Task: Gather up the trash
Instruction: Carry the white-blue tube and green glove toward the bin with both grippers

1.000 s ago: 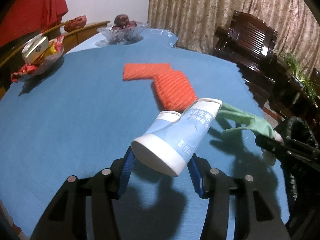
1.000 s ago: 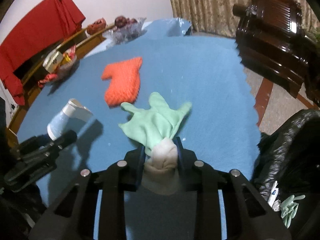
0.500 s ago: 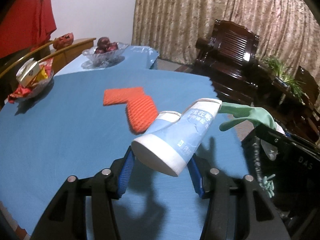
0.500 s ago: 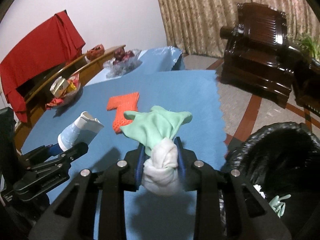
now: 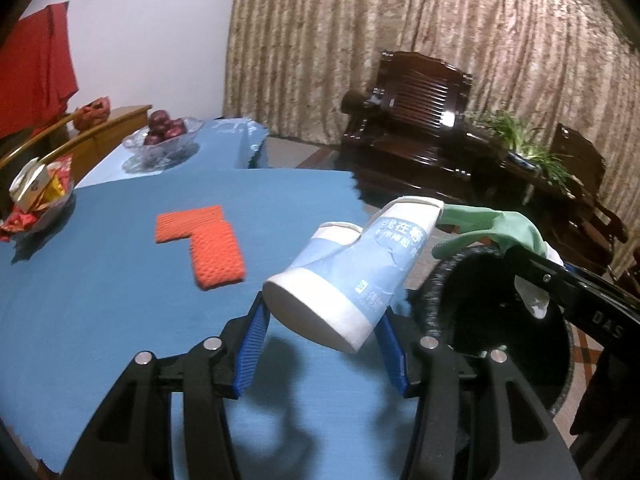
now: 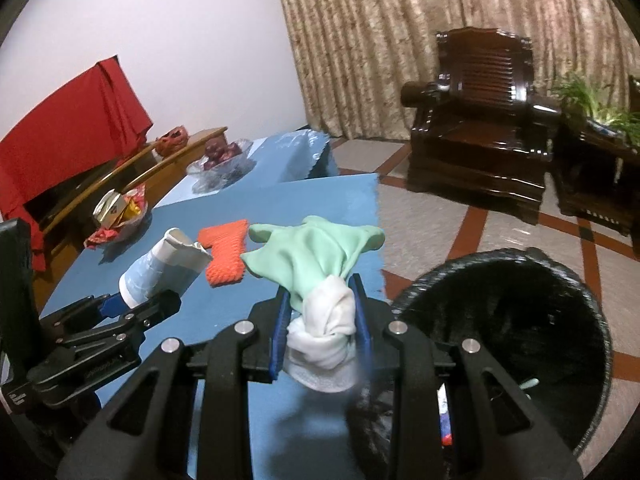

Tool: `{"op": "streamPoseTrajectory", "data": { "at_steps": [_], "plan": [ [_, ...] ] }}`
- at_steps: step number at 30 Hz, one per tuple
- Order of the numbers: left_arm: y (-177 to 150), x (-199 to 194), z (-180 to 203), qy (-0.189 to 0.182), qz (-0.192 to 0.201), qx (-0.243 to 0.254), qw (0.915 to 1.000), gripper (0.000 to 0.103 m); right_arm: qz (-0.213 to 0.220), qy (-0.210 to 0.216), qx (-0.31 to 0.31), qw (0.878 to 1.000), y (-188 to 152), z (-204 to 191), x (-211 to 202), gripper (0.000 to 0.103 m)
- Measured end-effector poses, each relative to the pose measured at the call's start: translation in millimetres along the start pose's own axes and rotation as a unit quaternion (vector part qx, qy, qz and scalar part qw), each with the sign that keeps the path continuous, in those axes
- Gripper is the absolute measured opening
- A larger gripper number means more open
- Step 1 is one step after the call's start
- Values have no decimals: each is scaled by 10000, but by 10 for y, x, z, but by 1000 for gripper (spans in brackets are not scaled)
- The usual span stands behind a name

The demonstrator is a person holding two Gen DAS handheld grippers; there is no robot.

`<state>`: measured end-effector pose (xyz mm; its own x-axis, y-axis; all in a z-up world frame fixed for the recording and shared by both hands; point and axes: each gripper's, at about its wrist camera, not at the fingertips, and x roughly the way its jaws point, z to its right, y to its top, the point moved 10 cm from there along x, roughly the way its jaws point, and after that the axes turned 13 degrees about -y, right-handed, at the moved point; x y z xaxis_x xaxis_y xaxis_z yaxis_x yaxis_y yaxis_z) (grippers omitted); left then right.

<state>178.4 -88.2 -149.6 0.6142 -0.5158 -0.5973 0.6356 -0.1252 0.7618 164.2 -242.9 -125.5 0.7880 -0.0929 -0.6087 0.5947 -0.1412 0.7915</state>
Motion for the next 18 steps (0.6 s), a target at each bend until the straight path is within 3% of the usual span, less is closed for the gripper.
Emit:
{"op": "streamPoseTrajectory", "data": {
  "at_steps": [18],
  "plan": [
    [30,279,1145,-762,-126,690,9946,51,175,-841,457,9953,-214,1087,-408,27]
  ]
}}
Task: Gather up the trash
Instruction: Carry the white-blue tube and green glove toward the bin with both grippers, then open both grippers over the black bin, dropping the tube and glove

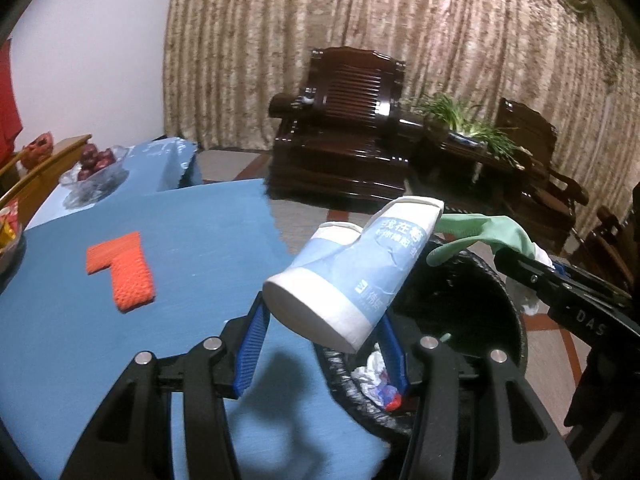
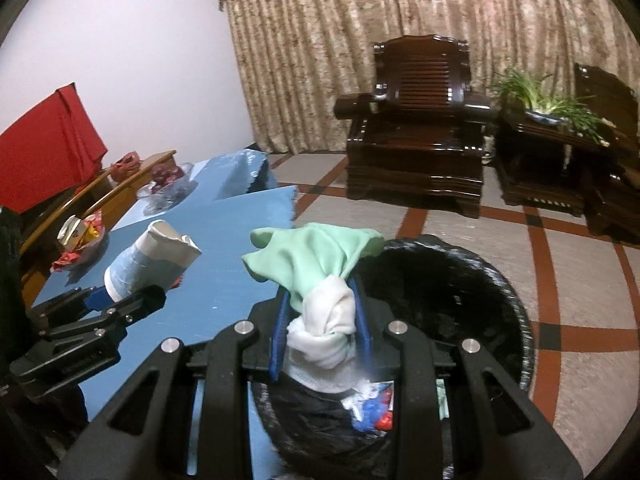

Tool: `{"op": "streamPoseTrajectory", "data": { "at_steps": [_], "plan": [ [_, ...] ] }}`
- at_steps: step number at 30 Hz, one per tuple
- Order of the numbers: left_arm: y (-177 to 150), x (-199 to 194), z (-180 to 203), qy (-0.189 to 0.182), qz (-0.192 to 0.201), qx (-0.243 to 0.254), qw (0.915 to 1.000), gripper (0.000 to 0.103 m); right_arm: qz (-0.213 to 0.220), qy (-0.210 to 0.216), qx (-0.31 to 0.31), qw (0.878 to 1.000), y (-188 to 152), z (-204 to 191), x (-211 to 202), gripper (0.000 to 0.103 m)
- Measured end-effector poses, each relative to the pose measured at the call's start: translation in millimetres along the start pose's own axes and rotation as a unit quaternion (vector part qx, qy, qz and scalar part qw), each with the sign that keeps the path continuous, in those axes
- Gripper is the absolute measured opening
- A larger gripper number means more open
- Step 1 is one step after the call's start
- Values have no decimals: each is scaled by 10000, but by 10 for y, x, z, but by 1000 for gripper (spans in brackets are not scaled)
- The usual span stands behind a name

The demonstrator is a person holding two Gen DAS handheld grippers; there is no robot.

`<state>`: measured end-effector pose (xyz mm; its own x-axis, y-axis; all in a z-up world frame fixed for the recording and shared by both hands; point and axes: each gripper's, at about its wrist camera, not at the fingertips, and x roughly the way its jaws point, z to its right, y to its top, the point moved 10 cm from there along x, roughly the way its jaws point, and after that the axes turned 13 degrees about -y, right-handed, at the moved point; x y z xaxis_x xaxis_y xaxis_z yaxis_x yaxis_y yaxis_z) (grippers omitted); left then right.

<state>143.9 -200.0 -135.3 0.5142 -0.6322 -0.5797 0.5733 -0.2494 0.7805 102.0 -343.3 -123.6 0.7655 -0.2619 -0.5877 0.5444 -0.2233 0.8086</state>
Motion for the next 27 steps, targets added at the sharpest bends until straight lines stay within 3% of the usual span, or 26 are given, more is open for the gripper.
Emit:
{"op": "streamPoseTrajectory", "data": {
  "at_steps": [15,27],
  "plan": [
    [-3,573,574,-506,-277,278,9980,51,-142,-502,235,9984,-155,606,172,27],
    [-166,1092,650,-736,-637,272,9949,53,-491,-770,277,9954,-333,847,529,30]
  ]
}}
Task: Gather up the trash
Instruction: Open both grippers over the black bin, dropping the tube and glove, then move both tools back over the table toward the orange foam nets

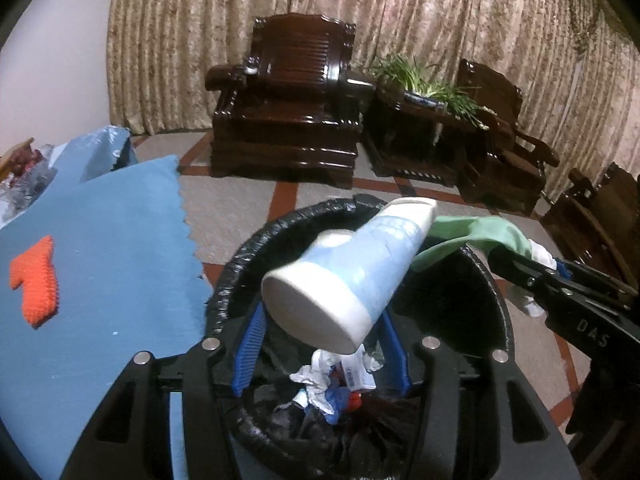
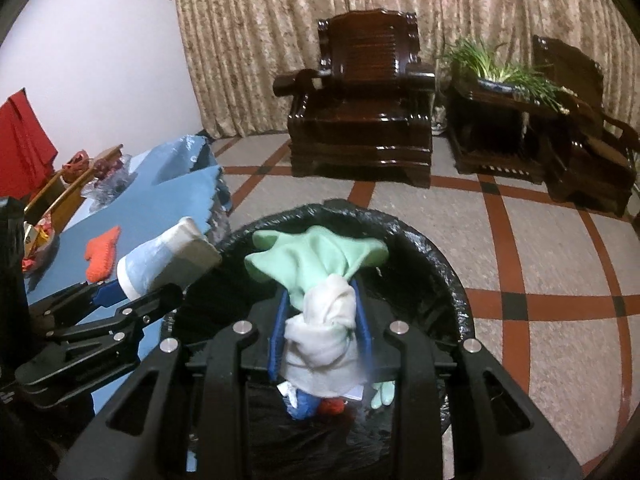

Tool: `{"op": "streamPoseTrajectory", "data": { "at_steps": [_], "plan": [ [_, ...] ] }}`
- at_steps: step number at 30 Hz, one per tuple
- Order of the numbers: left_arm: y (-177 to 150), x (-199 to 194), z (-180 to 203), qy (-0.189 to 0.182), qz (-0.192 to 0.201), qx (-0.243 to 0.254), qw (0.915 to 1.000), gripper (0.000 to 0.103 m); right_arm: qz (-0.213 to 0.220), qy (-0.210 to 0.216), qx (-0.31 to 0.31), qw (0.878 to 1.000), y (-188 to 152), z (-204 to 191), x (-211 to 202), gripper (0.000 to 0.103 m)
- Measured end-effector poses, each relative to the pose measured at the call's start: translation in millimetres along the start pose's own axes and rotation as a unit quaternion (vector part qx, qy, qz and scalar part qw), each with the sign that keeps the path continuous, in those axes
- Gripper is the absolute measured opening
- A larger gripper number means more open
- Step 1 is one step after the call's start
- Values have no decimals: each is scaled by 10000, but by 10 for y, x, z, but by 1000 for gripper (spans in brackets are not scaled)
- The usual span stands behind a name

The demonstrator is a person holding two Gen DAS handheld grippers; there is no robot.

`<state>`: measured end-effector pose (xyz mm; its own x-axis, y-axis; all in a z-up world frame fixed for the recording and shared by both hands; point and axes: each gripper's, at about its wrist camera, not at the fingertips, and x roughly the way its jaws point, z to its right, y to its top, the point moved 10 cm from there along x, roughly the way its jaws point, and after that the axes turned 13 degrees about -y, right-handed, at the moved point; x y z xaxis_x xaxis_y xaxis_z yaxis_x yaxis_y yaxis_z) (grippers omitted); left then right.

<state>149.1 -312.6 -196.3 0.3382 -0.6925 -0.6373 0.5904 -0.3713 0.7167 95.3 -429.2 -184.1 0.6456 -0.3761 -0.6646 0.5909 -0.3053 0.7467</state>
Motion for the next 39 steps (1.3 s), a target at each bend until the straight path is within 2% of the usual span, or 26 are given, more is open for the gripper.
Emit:
{"op": "streamPoseTrajectory", "data": {
  "at_steps": [3,5,10,17,22,30,39],
  "plan": [
    [-35,61,-48,-94,-50,0,9999,63,-120,-185,-19,9998,-68,55,113,38],
    [-51,71,-60,-222,-73,-54,9997,68,-122,-281,-1,9995,-102,90,142,68],
    [-49,4,-104,-223,-9,-98,9997,78,47,-485,70,9988,-92,136,78,91],
    [5,-385,-397,181,280,-254,9991,93,88,-300,167,9994,-109,47,-65,93],
    [-59,-740,-732,532,438,-494,9964,95,146,-47,95,9998,-51,-221,-161,94],
    [-311,-1405,-1414,1190,697,-833,9869,95,136,560,-292,9979,37,-1090,-224,94],
    [-668,-2026,-2272,1920,866,-1257,9695,95,142,1080,-760,9911,98,-2089,-178,94]
  ]
}}
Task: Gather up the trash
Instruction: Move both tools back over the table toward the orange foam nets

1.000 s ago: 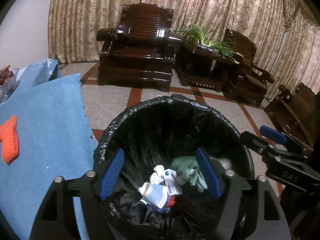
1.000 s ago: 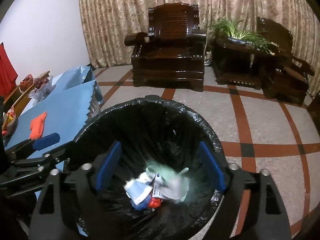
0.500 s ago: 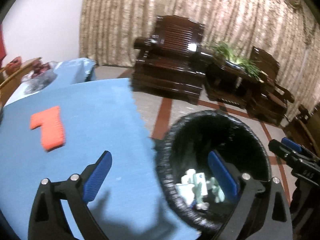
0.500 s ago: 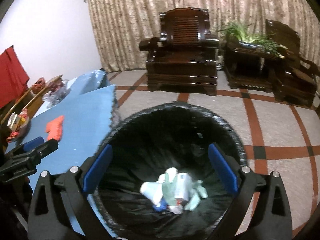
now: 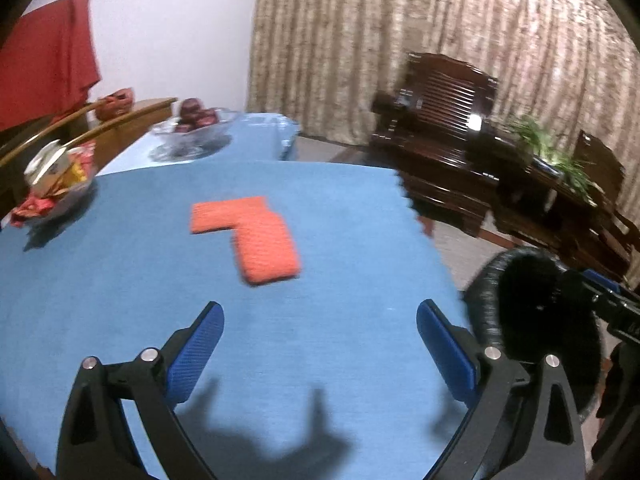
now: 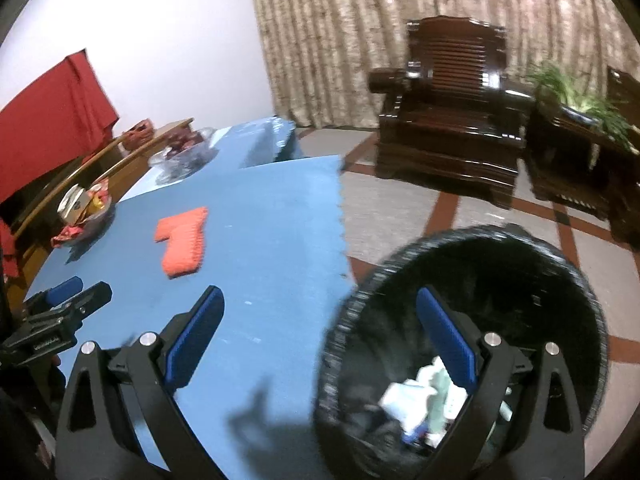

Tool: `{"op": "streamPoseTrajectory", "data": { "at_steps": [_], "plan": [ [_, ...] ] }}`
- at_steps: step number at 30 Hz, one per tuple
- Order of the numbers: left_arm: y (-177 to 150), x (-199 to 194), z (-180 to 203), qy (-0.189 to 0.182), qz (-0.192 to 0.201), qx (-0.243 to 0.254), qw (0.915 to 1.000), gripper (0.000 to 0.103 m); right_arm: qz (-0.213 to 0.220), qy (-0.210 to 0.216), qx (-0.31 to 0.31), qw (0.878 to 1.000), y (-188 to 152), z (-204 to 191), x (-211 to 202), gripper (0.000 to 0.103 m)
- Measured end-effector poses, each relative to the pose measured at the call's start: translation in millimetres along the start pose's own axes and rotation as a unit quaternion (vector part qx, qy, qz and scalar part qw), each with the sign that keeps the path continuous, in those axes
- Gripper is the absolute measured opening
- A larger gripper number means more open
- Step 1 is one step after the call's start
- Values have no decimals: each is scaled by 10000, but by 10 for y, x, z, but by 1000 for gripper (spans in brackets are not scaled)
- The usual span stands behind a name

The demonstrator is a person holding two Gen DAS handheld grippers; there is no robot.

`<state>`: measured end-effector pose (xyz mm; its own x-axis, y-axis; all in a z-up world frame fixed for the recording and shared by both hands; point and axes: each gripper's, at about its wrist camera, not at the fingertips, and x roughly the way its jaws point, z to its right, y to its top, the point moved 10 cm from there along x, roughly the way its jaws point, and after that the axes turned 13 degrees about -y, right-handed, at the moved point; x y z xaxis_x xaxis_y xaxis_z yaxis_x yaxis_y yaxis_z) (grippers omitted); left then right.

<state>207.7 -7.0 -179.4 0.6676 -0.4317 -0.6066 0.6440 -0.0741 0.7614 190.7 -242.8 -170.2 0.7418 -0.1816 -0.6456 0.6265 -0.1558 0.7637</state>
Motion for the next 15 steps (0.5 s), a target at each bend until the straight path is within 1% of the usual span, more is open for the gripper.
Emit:
{"op": "streamPoseTrajectory", "data": {
  "at_steps": [7,12,15],
  "plan": [
    [-18,-39,-728,393,77,-351,9986,95,-81,356,-278,9989,133,-752,400,94],
    [-70,40,-1205,630,48,-588,9963,95,-183,462,-407,9979,188,-1198,764,94],
    [-82,130,-1422,724,16,-702,9949,95,-313,515,-486,9970,191,-1476,1022,94]
  ]
}}
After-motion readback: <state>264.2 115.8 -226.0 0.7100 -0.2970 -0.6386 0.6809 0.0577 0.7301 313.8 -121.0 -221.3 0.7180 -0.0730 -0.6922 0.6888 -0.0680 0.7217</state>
